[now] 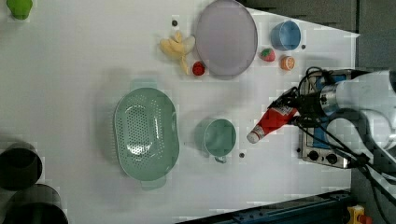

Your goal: Pick Ketchup from oven and place it on table.

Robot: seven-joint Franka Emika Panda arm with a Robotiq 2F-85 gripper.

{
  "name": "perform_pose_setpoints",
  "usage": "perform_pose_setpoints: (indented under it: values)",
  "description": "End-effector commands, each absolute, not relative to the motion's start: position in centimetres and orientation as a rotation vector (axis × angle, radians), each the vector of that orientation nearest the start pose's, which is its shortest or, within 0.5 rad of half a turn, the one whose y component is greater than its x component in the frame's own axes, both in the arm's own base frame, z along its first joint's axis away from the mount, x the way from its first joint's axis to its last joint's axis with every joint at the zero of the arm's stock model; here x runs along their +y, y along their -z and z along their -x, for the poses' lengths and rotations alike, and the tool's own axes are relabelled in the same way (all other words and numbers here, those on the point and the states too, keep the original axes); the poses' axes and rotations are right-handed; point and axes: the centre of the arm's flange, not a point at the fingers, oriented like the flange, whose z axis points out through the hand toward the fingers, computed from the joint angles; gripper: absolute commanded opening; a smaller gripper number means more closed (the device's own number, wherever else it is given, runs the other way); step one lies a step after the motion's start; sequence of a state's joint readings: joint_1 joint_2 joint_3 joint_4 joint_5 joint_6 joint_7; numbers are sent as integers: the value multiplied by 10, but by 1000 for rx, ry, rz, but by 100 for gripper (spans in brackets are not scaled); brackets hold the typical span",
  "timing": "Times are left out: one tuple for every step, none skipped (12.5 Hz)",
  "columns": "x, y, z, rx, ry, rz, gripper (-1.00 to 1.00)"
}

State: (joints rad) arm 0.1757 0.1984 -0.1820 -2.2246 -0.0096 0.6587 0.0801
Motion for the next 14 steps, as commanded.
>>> perform_pose_setpoints:
  values:
    - [-14,-244,-526,1395,-191,2919,33]
    - [-14,-229,-524,1404,-195,2922,53]
    - [-15,-213,-520,1407,-216,2931,74]
    - [-15,-204,-521,1405,-209,2935,96]
    - [-14,-200,-523,1401,-188,2934,100]
    - [-13,-201,-523,1399,-182,2934,100]
    - [-13,-210,-526,1407,-157,2921,100]
    - [-12,-227,-531,1420,-116,2898,100]
    - [-12,-252,-537,1434,-60,2866,100]
    - [-11,-284,-544,1451,4,2826,100]
    - [-11,-322,-551,1451,63,2792,100]
    - [-11,-361,-555,1439,104,2772,100]
    - [-11,-398,-555,1431,121,2758,100]
    - [-10,-435,-555,1425,130,2748,100]
